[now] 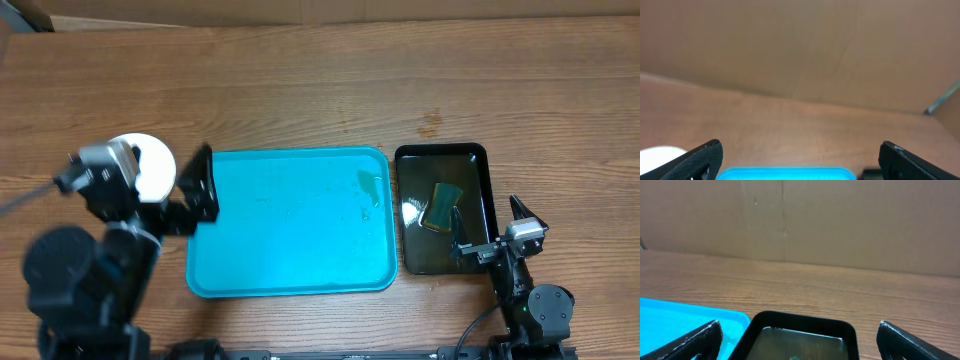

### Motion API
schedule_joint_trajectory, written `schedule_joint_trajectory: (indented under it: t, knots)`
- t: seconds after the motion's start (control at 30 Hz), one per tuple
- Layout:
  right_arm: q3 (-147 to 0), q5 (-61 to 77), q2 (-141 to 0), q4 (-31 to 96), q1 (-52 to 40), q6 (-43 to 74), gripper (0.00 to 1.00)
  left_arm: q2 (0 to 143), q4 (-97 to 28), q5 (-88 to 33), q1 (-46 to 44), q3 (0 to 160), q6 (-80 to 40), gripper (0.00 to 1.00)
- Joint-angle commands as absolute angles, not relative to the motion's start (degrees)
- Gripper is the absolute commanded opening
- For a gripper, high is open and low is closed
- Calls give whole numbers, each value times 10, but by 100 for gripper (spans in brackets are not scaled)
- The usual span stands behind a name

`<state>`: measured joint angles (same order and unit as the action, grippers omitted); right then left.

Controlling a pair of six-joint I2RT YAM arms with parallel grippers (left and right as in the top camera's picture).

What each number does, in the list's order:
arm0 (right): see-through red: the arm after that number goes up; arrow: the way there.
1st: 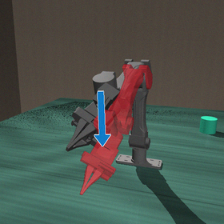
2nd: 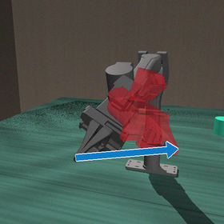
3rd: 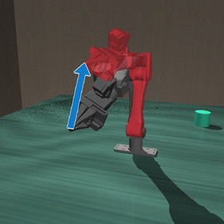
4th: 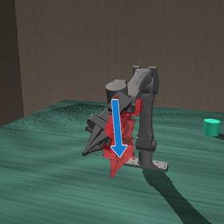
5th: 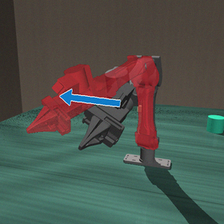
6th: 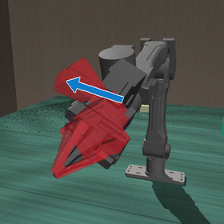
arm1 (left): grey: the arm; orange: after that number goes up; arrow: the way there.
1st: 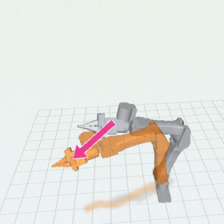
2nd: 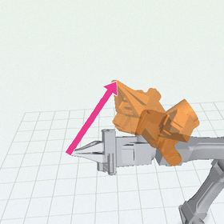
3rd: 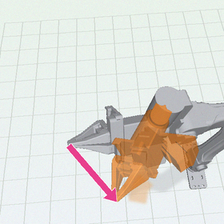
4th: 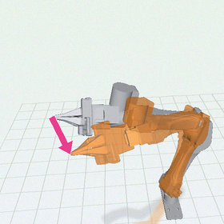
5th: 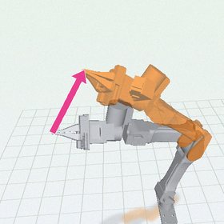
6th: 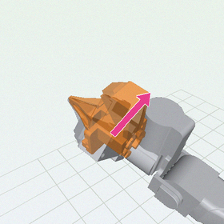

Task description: Clean dirty plates on tray and stack at the side

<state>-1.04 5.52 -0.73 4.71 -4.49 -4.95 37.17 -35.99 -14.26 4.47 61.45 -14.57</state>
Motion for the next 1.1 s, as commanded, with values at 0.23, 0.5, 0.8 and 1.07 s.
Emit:
schedule_joint_trajectory:
  t: [0.23,0.5,0.8,1.07]
  knots:
    - [-4,52,-2,44,-41,-54,100,176,-362,-134,41,329,-134,100]
    - [-4,52,-2,44,-41,-54,100,51,-292,-87,41,183,-137,100]
    - [-4,52,-2,44,-41,-54,100,2,120,-76,41,78,-154,100]
    - [-4,52,-2,44,-41,-54,100,2,179,-16,41,6,-198,100]
